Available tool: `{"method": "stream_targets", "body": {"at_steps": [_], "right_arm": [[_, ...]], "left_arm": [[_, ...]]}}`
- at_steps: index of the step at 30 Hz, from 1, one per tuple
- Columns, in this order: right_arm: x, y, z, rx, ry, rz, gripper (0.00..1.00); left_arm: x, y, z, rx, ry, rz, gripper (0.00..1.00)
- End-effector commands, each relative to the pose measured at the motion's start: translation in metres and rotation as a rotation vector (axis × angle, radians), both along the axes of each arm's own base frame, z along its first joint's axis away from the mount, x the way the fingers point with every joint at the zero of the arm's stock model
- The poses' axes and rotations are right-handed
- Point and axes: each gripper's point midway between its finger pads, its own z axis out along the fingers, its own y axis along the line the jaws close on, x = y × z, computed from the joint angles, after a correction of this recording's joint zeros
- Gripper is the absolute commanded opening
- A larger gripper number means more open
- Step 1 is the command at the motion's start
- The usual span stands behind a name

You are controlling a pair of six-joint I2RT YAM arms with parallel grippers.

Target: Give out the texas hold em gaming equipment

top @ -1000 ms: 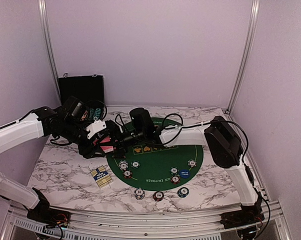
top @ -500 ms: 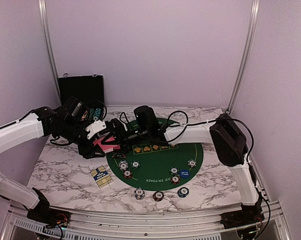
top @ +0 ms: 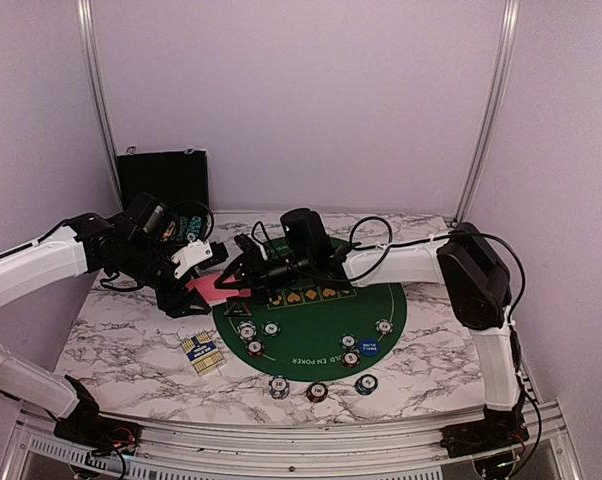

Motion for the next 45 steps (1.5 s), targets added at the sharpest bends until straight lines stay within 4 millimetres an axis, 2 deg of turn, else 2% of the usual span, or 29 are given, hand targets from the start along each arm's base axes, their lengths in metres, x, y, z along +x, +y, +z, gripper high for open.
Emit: {"method": "stream_targets", "body": {"at_steps": [1, 4, 8, 17, 27, 38, 45], "right_arm": [[0.008, -0.013, 0.033, 0.045, -0.050, -0.031, 0.55], [0.007, -0.017, 0.038, 0.052, -0.050, -0.035, 0.50], [0.004, -0.020, 0.048, 0.079, -0.049, -0.033, 0.48], [0.000, -0.019, 0.044, 0.076, -0.030, -0.018, 0.34], [-0.002, -0.018, 0.050, 0.091, -0.028, 0.007, 0.20], [0.014, -0.033, 0.057, 0.111, -0.017, -0.013, 0.01], [0.047, -0.065, 0.064, 0.101, -0.044, -0.084, 0.00]], "left_arm": [[0.000, -0.002, 0.013, -0.030, -0.027, -0.007, 0.11], [0.000, -0.002, 0.013, -0.028, -0.027, -0.005, 0.11], [0.000, -0.001, 0.012, -0.026, -0.027, -0.006, 0.11], [0.000, -0.001, 0.012, -0.025, -0.027, -0.005, 0.11], [0.001, -0.001, 0.012, -0.021, -0.027, -0.003, 0.10], [0.003, 0.000, 0.010, -0.009, -0.033, -0.002, 0.10], [0.003, 0.002, 0.010, -0.002, -0.036, 0.000, 0.10]]}}
